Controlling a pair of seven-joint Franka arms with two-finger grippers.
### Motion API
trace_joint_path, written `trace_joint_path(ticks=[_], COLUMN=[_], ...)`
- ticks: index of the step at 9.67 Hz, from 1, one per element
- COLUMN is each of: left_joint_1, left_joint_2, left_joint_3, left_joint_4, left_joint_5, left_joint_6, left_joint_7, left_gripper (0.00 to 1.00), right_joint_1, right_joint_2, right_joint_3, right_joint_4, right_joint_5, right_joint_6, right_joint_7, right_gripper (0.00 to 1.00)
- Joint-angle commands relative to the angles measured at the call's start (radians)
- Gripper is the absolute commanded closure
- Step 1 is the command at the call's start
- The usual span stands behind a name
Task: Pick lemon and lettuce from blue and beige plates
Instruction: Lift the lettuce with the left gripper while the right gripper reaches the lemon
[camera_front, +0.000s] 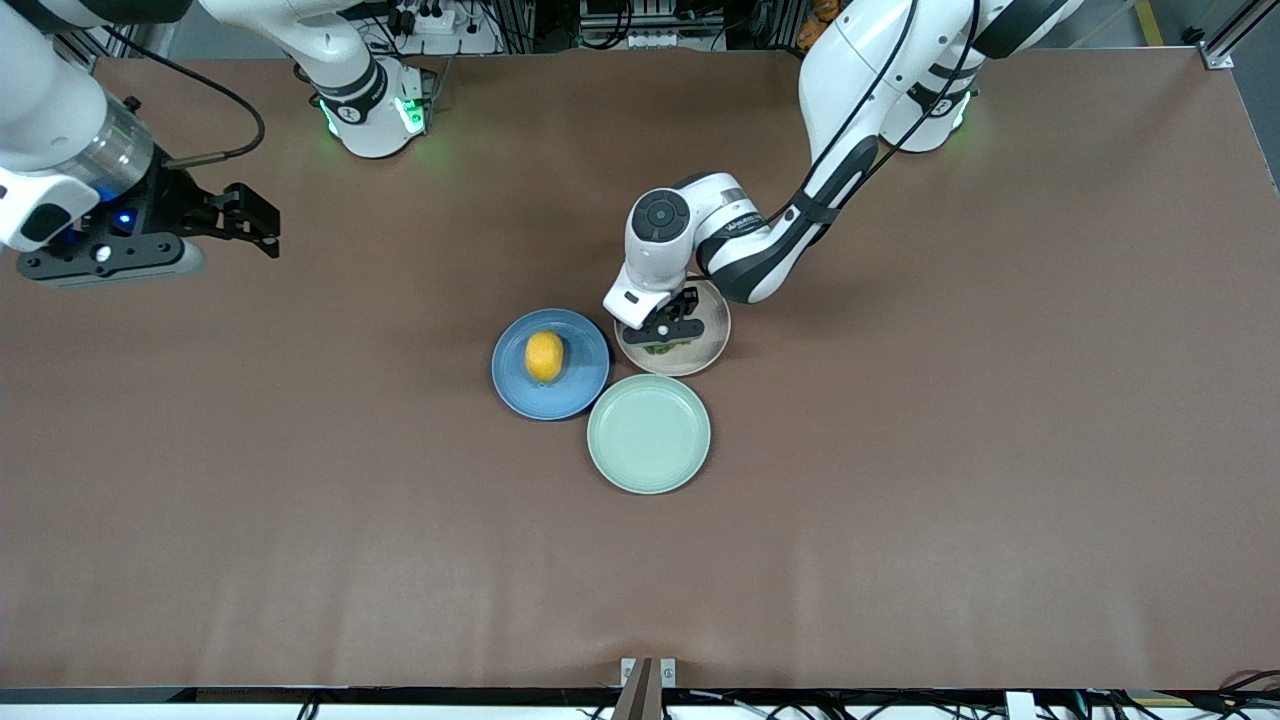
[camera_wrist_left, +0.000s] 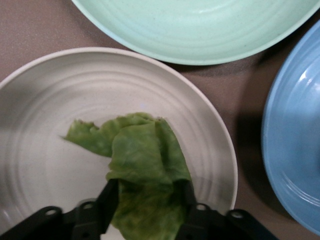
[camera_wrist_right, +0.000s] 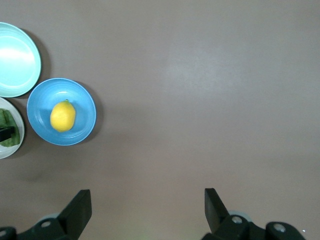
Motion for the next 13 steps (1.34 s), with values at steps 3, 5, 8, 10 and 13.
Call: trace_joint_path(ticks=[3, 5, 8, 10, 13], left_joint_1=[-0.007, -0.005, 0.009, 0.016, 0.088], left_joint_2=[0.011, -0.003, -0.076, -0.151, -0.201], left_joint_3=[0.003, 0.003, 0.000, 0.000, -0.003], left_joint_4=[0.015, 0.016, 0.017, 0.017, 0.019], left_joint_5=[0.026, 0.024, 0.024, 0.016, 0.015], left_joint_6=[0.007, 0.000, -0.084, -0.163, -0.181], left_joint_7=[-0.039, -0.038, -0.033, -0.023, -0.009], left_gripper=[1.00, 1.00, 1.00, 1.00, 1.00], right_joint_1=[0.057, 0.091, 0.166, 0.192, 0.202], right_joint_2=[0.017, 0.046, 0.106, 0.121, 0.123], right_joint_3=[-0.007, -0.007, -0.007, -0.005, -0.007], right_joint_4=[0.008, 0.008, 0.005, -0.030, -0.102], right_joint_5=[0.039, 0.043, 0.043, 0.048, 0.094], right_joint_6=[0.010, 0.030, 0.079, 0.131, 0.229], right_joint_7=[0.123, 0.190, 0.301, 0.328, 0.387], right_gripper=[0.00, 0.00, 0.00, 0.00, 0.00])
